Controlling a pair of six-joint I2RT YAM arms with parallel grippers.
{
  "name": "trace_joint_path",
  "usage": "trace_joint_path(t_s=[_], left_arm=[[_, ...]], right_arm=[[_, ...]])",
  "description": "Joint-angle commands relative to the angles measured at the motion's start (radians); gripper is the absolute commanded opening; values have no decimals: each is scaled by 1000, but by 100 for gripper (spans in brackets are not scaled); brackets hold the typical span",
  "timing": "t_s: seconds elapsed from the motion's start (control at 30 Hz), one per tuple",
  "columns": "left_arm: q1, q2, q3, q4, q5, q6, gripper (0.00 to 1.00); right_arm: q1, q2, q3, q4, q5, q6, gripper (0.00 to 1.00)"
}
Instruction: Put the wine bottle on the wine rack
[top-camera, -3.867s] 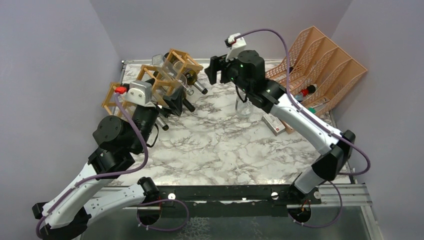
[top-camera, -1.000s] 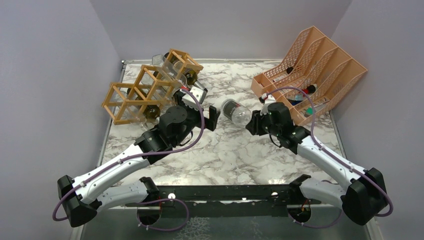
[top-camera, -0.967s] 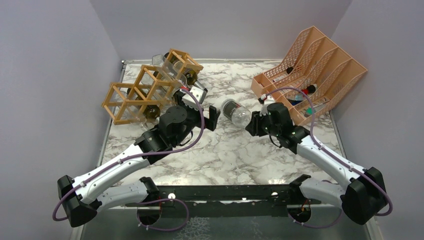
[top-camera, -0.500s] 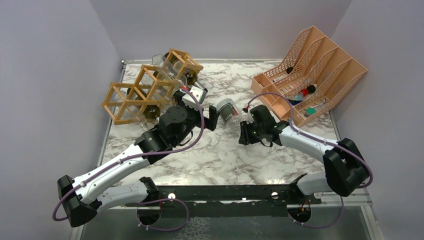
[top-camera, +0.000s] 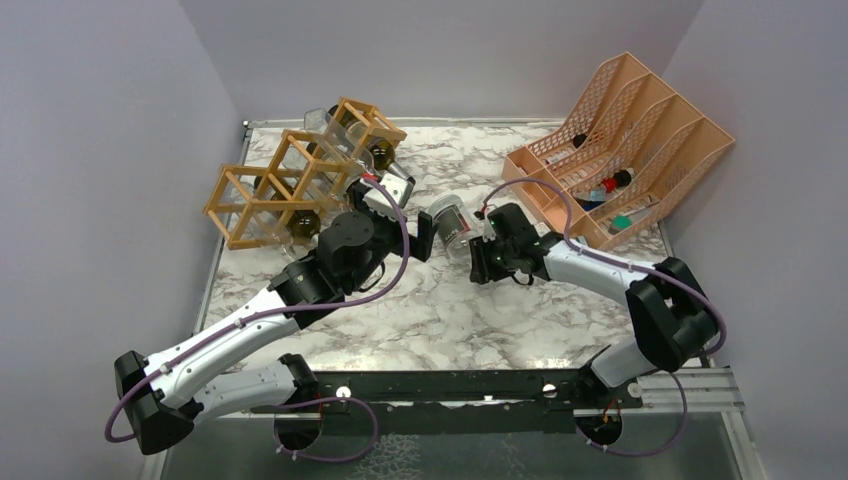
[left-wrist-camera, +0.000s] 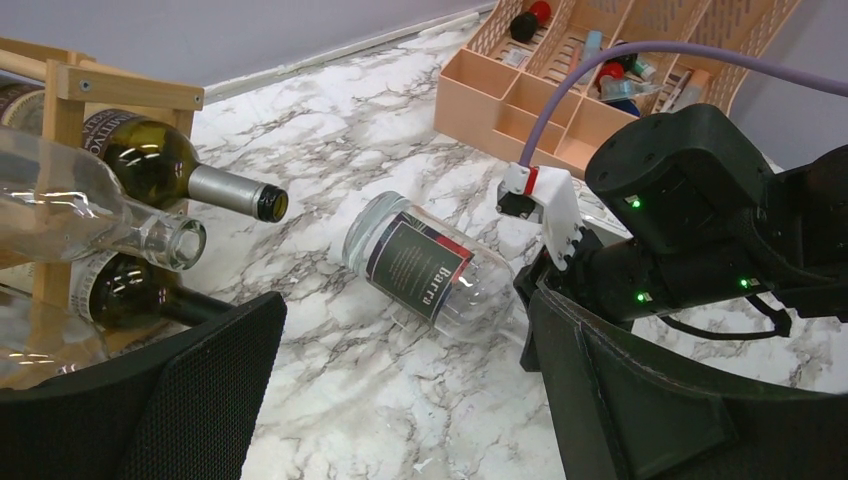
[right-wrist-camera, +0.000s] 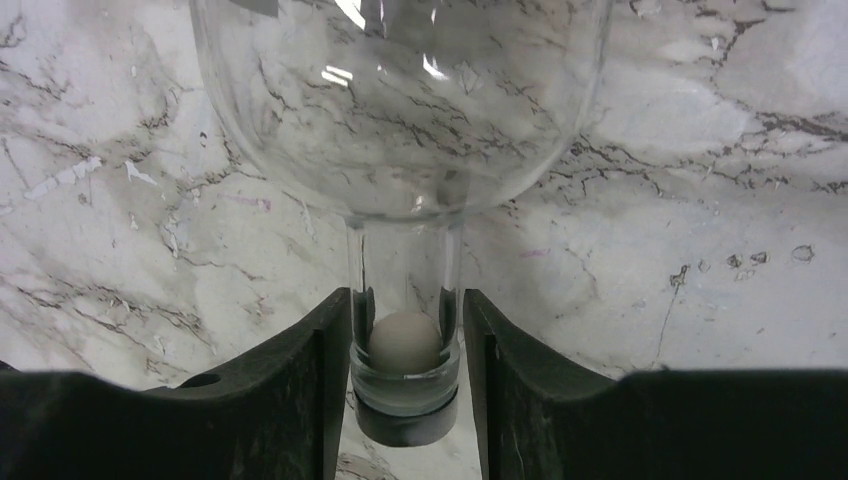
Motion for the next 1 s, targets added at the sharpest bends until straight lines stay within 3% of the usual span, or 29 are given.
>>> trace_joint_path(t_s=[0.0, 0.33, 0.67, 0.73, 0.87, 0.97], left_arm=[[1, -18, 25, -3, -29, 22, 99], [2, -27, 26, -12, -47, 33, 99], [2, -31, 21, -10, -52, 34, 99], [2, -32, 23, -12, -54, 36, 99], [2, -38, 25, -19, -63, 40, 99], [1, -47, 28, -24, -75, 46, 99]], right_arm=[[7, 38, 54, 48, 22, -19, 47], [11, 133, 104, 90, 21, -18, 48], [31, 185, 55, 151, 59, 13, 44], [33, 191, 45, 163, 77, 18, 35], [37, 184, 37, 174, 114, 20, 2], [40, 149, 38, 176, 124, 16, 1]])
